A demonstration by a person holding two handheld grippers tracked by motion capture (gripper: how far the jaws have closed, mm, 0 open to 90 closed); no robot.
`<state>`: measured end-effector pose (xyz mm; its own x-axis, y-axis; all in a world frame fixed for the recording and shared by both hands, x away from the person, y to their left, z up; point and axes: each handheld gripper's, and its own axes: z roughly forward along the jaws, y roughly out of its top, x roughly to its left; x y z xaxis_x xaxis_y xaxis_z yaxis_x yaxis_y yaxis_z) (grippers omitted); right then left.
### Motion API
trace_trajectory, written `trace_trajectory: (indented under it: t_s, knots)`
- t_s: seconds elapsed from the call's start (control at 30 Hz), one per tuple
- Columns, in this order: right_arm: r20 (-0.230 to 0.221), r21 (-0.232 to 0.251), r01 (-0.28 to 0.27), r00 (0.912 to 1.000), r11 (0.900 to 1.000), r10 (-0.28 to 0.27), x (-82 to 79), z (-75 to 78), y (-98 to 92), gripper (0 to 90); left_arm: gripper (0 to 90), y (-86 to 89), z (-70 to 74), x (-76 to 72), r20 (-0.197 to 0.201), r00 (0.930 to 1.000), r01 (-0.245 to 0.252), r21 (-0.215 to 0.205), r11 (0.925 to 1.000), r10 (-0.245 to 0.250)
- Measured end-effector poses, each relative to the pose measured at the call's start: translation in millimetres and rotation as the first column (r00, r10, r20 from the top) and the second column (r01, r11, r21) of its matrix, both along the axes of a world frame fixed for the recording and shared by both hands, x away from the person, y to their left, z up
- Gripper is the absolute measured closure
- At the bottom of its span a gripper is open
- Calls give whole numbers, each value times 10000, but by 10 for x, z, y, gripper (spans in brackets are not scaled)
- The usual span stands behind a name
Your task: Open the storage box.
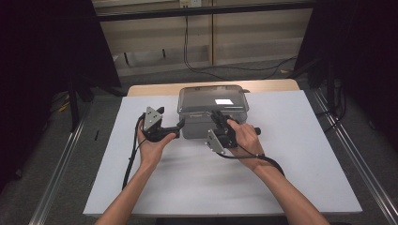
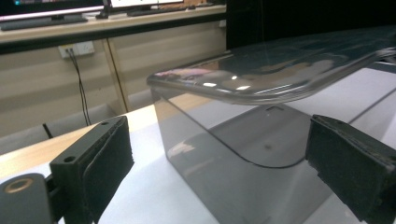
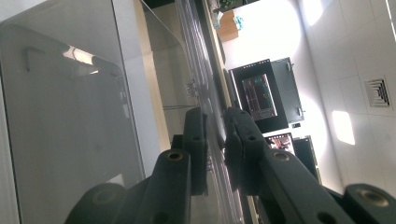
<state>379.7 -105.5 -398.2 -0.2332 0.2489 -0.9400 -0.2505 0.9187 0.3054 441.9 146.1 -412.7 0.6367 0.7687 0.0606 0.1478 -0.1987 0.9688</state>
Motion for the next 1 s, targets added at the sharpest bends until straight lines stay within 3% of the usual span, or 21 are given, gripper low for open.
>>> trace_trajectory:
  t_s: [0.1, 0.3, 0.43, 0.67, 0.87, 1.0]
  knots:
    - [13, -11, -11, 10000, 10000, 11, 2, 1, 2, 789, 70, -24, -2, 52, -80, 10000, -37, -86, 10000, 37]
    - [45, -13, -19, 10000, 10000, 19, 11, 13, -7, 788, 71, -83, 40, 119, 135, 9999, -73, 67, 10000, 72]
    - [26, -53, -31, 10000, 10000, 31, 10, 6, -3, 786, 106, -101, 25, 137, 155, 9999, -18, -193, 9998, 21]
    - [9, -23, -60, 10000, 10000, 60, 14, 12, -9, 780, 105, -84, 27, 162, 237, 9995, -202, -191, 9996, 207]
    - [-208, 395, 62, 9998, 9992, -54, 40, 14, -28, 710, 111, -104, 26, 155, 365, 9993, -124, -35, 9999, 125]
    - [-596, 863, 238, 9981, 9960, -186, 70, 17, -78, 654, 114, -117, 23, 155, 354, 9993, -105, -79, 9999, 108]
